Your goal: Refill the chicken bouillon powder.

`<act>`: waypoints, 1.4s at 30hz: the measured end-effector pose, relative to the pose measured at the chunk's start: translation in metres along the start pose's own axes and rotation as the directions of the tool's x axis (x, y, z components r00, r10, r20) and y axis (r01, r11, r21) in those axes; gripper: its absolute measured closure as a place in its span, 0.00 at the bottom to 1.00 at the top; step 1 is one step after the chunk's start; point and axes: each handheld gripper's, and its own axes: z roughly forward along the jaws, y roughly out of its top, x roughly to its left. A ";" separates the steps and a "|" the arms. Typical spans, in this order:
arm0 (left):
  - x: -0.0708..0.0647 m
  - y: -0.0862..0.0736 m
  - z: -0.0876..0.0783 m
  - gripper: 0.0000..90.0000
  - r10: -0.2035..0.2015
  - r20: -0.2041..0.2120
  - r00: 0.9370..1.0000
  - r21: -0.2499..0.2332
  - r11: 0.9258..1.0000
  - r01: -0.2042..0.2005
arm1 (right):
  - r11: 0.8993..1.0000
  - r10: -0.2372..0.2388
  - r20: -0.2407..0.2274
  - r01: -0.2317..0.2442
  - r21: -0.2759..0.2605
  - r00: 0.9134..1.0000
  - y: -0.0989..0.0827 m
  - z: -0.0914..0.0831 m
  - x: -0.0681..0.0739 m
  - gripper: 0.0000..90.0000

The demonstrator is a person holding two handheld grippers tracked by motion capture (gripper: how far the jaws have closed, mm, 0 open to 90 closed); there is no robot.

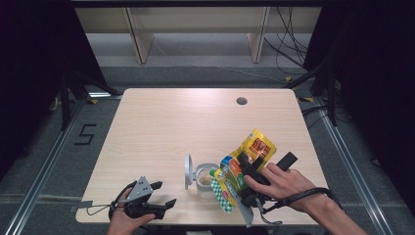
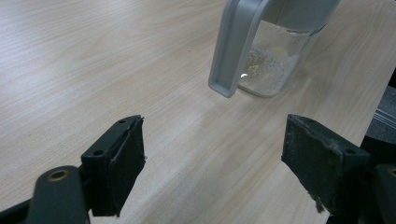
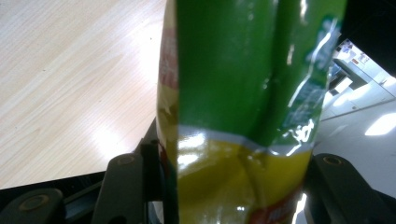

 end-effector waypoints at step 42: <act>0.003 0.001 0.000 0.23 0.036 0.000 0.999 0.008 0.999 -0.036 | 1.000 -0.012 0.004 0.012 0.005 1.000 -0.002 -0.003 -0.001 0.56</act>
